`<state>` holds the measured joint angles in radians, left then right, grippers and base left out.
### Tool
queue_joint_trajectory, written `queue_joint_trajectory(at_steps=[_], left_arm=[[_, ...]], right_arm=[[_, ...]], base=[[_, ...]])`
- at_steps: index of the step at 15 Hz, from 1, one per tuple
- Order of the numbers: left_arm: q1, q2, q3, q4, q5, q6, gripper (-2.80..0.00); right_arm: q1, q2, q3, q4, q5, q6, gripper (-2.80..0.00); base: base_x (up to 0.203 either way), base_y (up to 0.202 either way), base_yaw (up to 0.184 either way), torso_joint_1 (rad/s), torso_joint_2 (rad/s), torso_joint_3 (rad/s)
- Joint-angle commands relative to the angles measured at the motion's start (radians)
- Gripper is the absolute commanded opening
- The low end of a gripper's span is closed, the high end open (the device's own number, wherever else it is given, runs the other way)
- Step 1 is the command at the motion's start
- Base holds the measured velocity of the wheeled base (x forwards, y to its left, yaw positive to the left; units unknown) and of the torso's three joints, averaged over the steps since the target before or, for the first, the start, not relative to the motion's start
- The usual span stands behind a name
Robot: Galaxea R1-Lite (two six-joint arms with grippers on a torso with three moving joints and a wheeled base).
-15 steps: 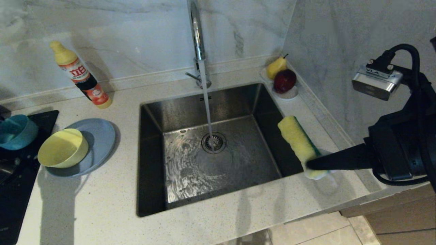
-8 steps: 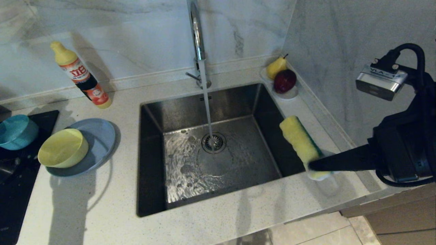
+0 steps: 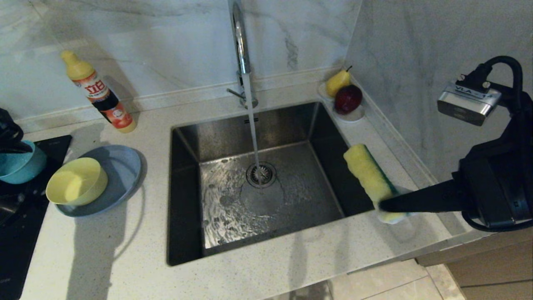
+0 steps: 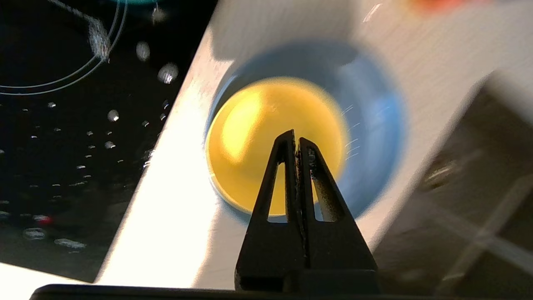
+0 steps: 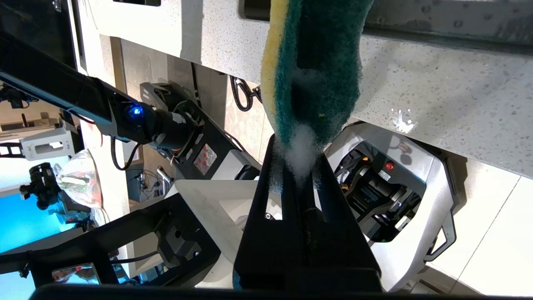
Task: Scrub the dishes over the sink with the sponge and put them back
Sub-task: Wash the bowl
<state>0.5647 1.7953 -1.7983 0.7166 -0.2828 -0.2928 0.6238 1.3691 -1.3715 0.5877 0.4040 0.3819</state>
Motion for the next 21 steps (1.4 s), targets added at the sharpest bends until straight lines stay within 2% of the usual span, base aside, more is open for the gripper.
queue_joint_trajectory(at_steps=[1, 5, 7, 8, 9, 11, 17, 21], left_arm=[[-0.059, 0.014, 0.043, 0.004, 0.024, 0.056, -2.80], [-0.095, 0.026, 0.043, 0.002, 0.059, 0.078, -2.80], [-0.093, 0.050, 0.037, -0.005, 0.113, 0.071, -2.80], [-0.086, 0.055, 0.036, -0.008, 0.129, 0.067, -0.76], [-0.073, 0.063, 0.036, -0.007, 0.131, 0.063, 0.00], [-0.062, 0.087, 0.029, -0.006, 0.131, 0.057, 0.00], [-0.059, 0.163, 0.016, 0.000, 0.121, -0.027, 0.00], [-0.059, 0.184, 0.011, -0.004, 0.109, -0.042, 0.00]], right_arm=[[0.001, 0.004, 0.000, 0.004, 0.002, 0.002, -2.80], [0.001, 0.007, -0.001, 0.004, 0.002, 0.003, -2.80], [0.001, 0.009, 0.000, 0.004, 0.002, 0.002, -2.80], [0.001, 0.011, 0.000, 0.004, 0.002, 0.002, -2.80], [0.001, 0.011, 0.000, 0.003, 0.002, 0.002, -2.80], [0.001, 0.008, 0.000, 0.003, 0.002, 0.002, -2.80], [0.001, 0.007, 0.005, 0.003, 0.002, 0.002, -2.80], [0.001, 0.004, 0.018, 0.001, 0.001, 0.002, -2.80]], base=[[0.000, 0.000, 0.000, 0.000, 0.00, 0.000], [0.000, 0.000, 0.000, 0.000, 0.00, 0.000], [0.000, 0.000, 0.000, 0.000, 0.00, 0.000], [0.000, 0.000, 0.000, 0.000, 0.00, 0.000], [0.000, 0.000, 0.000, 0.000, 0.00, 0.000], [0.000, 0.000, 0.000, 0.000, 0.00, 0.000], [0.000, 0.000, 0.000, 0.000, 0.00, 0.000], [0.000, 0.000, 0.000, 0.000, 0.00, 0.000]])
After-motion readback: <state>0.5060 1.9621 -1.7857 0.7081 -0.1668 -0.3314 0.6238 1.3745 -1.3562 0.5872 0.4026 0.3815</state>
